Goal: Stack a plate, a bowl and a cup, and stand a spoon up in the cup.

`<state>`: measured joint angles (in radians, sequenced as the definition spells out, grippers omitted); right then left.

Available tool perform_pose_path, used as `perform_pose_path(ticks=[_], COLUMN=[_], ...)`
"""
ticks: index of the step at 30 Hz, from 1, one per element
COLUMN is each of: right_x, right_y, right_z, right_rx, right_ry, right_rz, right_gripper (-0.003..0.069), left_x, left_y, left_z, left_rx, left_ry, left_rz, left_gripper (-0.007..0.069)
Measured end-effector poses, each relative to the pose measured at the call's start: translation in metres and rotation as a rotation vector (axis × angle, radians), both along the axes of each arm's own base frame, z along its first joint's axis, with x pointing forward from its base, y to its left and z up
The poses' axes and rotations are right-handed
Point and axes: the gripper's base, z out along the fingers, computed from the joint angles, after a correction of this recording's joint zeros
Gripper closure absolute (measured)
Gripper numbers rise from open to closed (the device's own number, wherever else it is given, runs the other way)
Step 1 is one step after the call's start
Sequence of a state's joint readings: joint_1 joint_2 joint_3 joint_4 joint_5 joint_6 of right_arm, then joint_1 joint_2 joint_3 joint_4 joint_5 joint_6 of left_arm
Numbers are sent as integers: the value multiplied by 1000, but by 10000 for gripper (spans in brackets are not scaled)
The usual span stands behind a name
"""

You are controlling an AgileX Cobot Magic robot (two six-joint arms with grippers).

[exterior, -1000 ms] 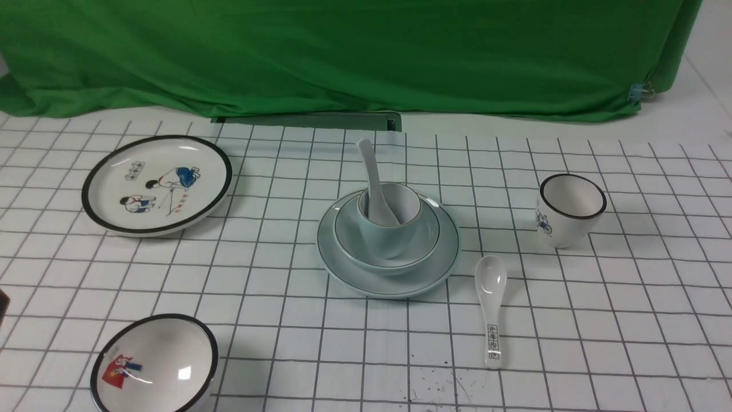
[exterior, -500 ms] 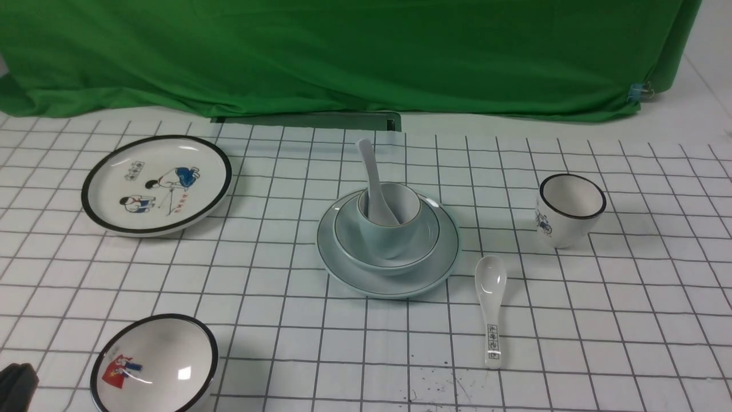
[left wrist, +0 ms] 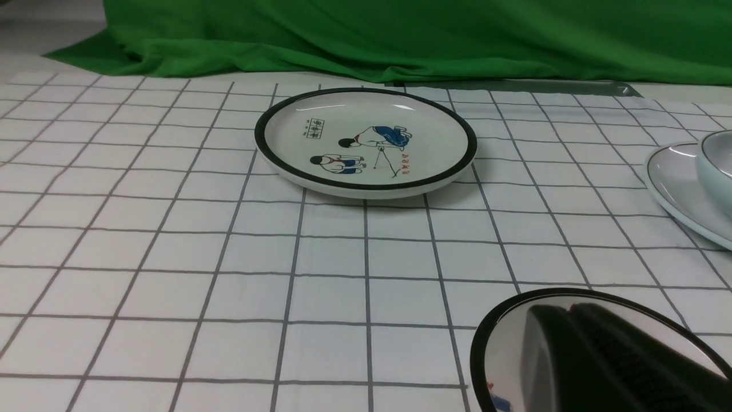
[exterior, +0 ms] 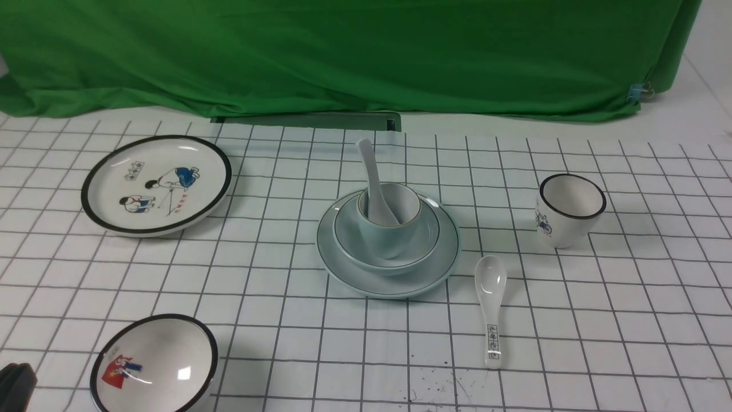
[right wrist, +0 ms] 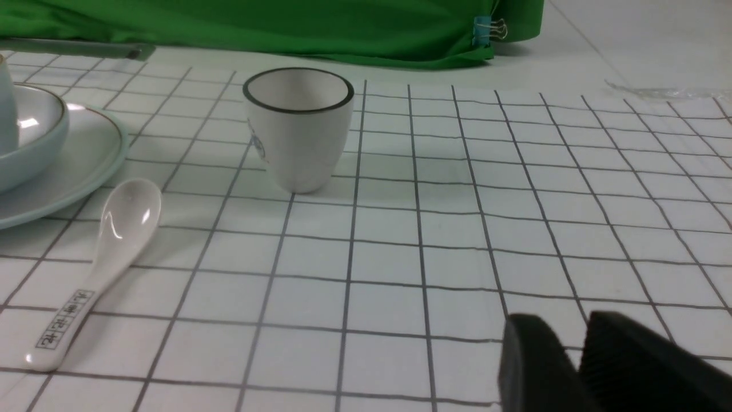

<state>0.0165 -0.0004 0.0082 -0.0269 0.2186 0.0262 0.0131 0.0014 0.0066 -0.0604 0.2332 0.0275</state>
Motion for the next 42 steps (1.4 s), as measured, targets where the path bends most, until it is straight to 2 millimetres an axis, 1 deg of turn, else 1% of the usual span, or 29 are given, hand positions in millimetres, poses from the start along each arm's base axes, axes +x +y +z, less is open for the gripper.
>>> perform_pose_path(ticks=[12, 22, 42], right_x=[0, 0, 0], right_y=[0, 0, 0], right_z=[0, 0, 0], right_rx=[0, 0, 0], right_ry=[0, 0, 0], right_rz=[0, 0, 0], right_gripper=[459, 424, 419], left_x=[0, 0, 0], left_y=[0, 0, 0], left_z=[0, 0, 0], left_rx=[6, 6, 6], left_ry=[0, 0, 0], left_rz=[1, 1, 1], left_gripper=[653, 653, 653])
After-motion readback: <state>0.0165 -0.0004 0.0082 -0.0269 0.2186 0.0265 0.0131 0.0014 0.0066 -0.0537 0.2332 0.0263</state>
